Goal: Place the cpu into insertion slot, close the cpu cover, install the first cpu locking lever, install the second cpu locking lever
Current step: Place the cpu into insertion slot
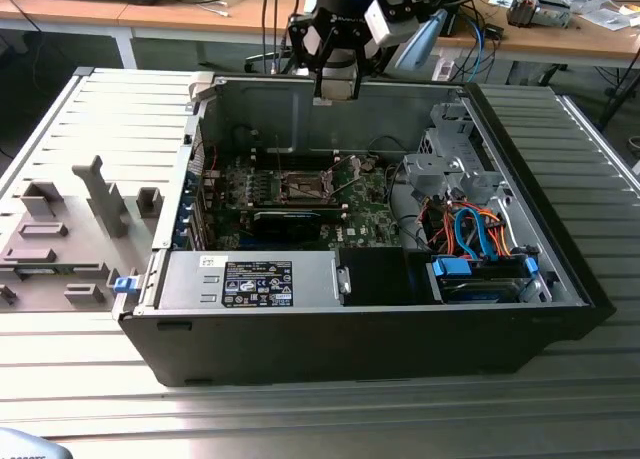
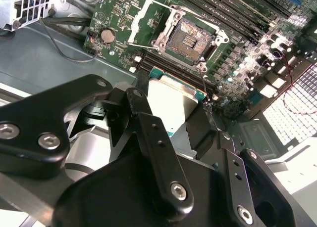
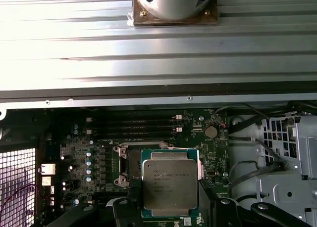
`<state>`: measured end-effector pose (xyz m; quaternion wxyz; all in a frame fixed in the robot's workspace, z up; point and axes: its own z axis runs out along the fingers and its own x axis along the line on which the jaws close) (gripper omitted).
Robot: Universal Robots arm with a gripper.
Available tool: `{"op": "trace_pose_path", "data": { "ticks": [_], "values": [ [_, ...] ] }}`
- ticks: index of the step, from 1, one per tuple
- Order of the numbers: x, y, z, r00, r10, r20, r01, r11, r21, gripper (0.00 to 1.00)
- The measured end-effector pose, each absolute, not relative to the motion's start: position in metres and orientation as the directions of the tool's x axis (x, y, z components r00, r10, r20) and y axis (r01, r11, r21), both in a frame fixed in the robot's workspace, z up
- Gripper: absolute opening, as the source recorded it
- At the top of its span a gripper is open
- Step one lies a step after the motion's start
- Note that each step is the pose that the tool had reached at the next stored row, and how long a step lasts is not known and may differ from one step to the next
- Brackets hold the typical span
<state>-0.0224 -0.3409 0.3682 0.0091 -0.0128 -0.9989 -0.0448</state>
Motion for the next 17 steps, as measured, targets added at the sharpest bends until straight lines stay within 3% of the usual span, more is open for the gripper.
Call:
{"op": "trace_pose_path", "data": {
  "ticks": [17],
  "values": [
    [-0.0224, -0.3410, 0.3652, -1.000, 0.025, 0.019, 0.026, 0.996, 0.089, 0.54]
  ]
}}
